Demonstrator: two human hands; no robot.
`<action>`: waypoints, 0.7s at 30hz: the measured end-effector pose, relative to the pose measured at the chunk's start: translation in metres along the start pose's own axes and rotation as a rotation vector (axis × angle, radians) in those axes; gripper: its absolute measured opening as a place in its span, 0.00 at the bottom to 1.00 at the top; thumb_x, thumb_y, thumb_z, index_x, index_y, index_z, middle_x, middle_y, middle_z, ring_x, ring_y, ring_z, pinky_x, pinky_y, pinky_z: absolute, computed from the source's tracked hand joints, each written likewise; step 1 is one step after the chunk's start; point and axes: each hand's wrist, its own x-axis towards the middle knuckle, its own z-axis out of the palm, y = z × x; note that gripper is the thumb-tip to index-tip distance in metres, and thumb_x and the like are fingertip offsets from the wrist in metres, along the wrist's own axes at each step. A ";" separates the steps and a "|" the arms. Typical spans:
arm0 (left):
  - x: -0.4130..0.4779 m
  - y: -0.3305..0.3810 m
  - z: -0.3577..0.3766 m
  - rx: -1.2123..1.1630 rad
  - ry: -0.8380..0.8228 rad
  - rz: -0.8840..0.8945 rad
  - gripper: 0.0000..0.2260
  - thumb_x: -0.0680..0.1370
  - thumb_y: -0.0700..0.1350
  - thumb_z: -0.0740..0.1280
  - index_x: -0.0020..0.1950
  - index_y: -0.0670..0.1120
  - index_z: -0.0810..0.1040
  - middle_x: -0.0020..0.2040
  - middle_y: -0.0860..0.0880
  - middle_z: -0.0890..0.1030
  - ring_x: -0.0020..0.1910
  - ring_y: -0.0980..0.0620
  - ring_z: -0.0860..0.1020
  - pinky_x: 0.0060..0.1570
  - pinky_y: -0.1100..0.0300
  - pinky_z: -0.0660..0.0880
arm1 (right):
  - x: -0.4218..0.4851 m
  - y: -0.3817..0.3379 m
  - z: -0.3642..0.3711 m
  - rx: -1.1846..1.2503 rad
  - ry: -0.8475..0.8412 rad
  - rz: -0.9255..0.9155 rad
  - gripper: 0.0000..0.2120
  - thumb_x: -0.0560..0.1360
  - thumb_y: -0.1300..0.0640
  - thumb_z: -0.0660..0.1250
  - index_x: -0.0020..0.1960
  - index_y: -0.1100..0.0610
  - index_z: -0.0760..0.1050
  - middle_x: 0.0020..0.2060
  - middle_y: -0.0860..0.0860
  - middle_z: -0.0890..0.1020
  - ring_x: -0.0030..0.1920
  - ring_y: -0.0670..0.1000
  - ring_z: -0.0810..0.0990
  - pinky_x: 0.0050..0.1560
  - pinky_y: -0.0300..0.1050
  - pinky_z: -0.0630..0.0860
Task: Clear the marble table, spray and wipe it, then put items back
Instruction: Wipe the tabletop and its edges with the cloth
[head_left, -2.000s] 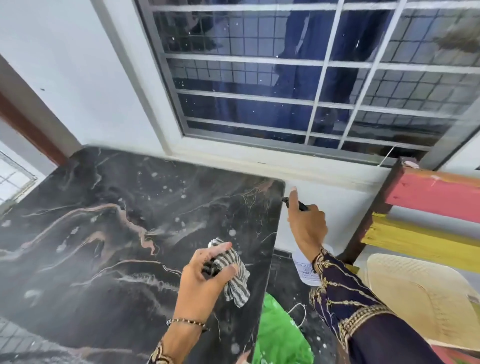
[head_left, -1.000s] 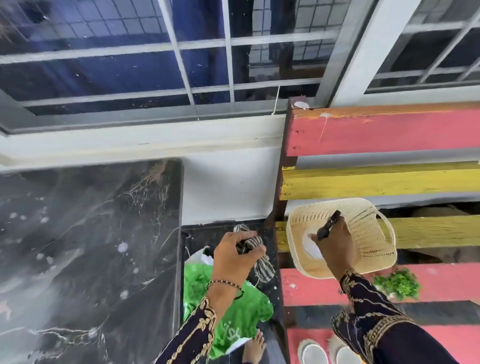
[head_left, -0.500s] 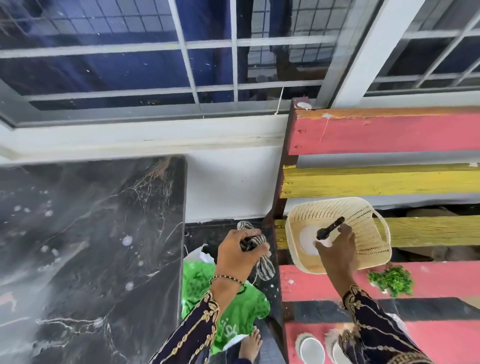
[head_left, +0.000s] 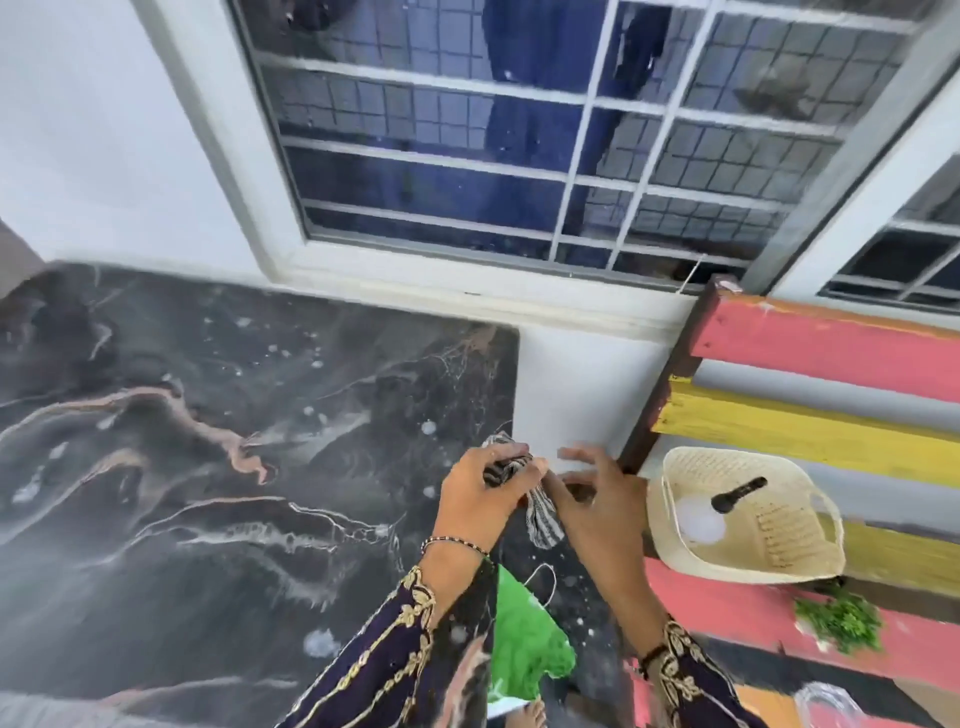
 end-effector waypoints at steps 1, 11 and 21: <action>-0.009 0.002 -0.022 -0.057 0.036 -0.008 0.09 0.70 0.55 0.73 0.48 0.55 0.84 0.49 0.52 0.83 0.48 0.55 0.82 0.51 0.52 0.81 | -0.014 -0.020 0.012 0.025 -0.038 -0.032 0.11 0.75 0.55 0.75 0.55 0.46 0.77 0.44 0.37 0.84 0.46 0.38 0.83 0.46 0.29 0.76; -0.098 0.006 -0.218 -0.492 0.118 -0.069 0.10 0.78 0.45 0.65 0.53 0.43 0.83 0.50 0.42 0.84 0.50 0.48 0.82 0.46 0.54 0.82 | -0.120 -0.156 0.119 0.171 -0.433 -0.190 0.11 0.78 0.45 0.68 0.59 0.42 0.79 0.53 0.34 0.84 0.56 0.37 0.81 0.57 0.34 0.75; -0.131 -0.024 -0.349 -0.375 0.302 0.012 0.10 0.76 0.33 0.66 0.55 0.42 0.80 0.47 0.42 0.82 0.42 0.54 0.83 0.41 0.56 0.83 | -0.152 -0.229 0.222 0.051 -0.594 -0.294 0.09 0.82 0.49 0.65 0.48 0.38 0.82 0.47 0.37 0.86 0.50 0.39 0.84 0.58 0.48 0.79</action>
